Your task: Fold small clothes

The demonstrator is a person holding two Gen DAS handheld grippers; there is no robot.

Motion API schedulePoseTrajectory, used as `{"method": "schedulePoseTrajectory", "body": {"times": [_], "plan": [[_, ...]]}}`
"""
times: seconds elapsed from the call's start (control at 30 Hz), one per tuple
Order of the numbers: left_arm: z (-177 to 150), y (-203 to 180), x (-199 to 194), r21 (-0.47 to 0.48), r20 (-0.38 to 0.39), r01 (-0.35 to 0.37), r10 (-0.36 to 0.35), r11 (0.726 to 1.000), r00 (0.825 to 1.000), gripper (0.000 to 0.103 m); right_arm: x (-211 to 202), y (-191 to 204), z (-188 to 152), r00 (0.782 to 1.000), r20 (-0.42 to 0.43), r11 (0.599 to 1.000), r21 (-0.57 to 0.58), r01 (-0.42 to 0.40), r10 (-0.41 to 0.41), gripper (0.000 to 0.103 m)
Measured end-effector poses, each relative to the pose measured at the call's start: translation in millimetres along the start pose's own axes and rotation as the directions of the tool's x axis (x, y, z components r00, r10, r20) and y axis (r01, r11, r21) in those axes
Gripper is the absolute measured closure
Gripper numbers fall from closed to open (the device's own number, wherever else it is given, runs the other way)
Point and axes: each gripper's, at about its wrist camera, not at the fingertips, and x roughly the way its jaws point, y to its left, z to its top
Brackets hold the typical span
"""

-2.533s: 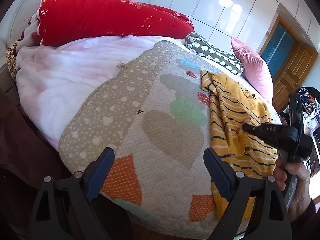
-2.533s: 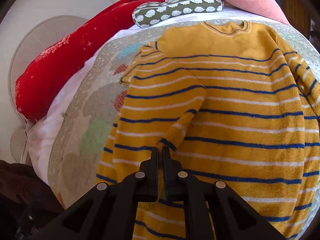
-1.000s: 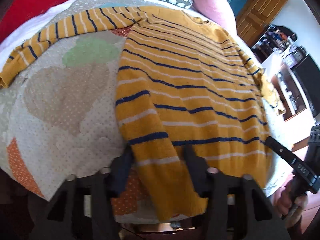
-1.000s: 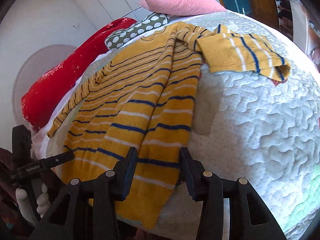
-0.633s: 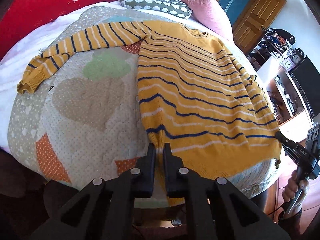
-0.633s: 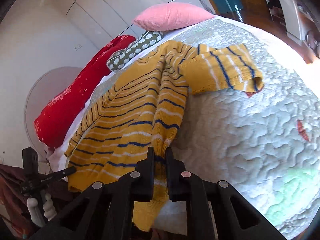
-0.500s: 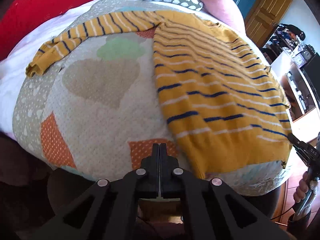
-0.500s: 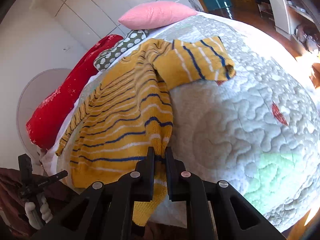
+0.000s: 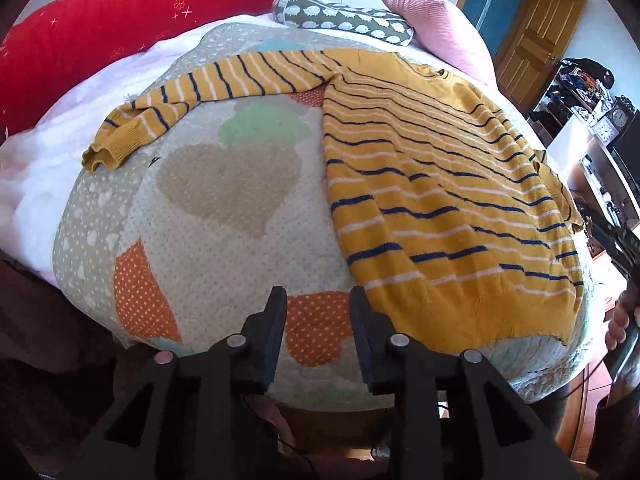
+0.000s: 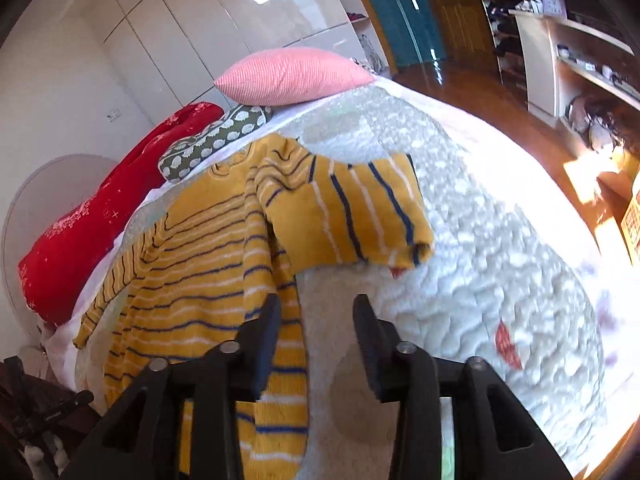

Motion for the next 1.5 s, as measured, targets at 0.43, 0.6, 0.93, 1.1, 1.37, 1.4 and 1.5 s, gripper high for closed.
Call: {"method": "schedulePoseTrajectory", "body": {"times": [0.43, 0.6, 0.93, 1.1, 1.37, 1.4, 1.5], "plan": [[15, -30, -16, 0.094, 0.039, 0.019, -0.023, 0.995, 0.999, 0.059, 88, 13, 53, 0.989, -0.04, 0.977, -0.168, 0.133, -0.142, 0.102], [28, -38, -12, 0.095, 0.042, 0.067, -0.071, 0.993, 0.997, 0.058, 21, -56, 90, 0.953, 0.109, 0.959, 0.025, 0.283, -0.284, 0.102], [22, -64, 10, 0.095, -0.006, 0.097, -0.097, 0.991, 0.995, 0.058, 37, 15, 70, 0.999, -0.017, 0.975, -0.222, 0.028, -0.033, 0.053], [19, -55, 3, 0.088, 0.007, 0.072, -0.073, 0.993, 0.997, 0.056, 99, 50, 52, 0.991, -0.074, 0.951, -0.297, 0.082, -0.109, 0.053], [18, -42, 6, 0.05, 0.007, 0.079, -0.079, 0.996, 0.997, 0.055, 129, 44, 45, 0.967, -0.07, 0.917, -0.34, 0.208, -0.245, 0.085], [18, -43, 6, 0.049, 0.004, 0.08, -0.081, 0.996, 0.997, 0.055, 123, 39, 48, 0.976, -0.074, 0.937, -0.303, 0.173, -0.204, 0.099], [17, -46, 6, 0.061, 0.006, 0.081, -0.081, 0.995, 0.997, 0.055, 100, 23, 58, 0.99, -0.056, 0.972, -0.202, 0.118, -0.132, 0.099]]}}
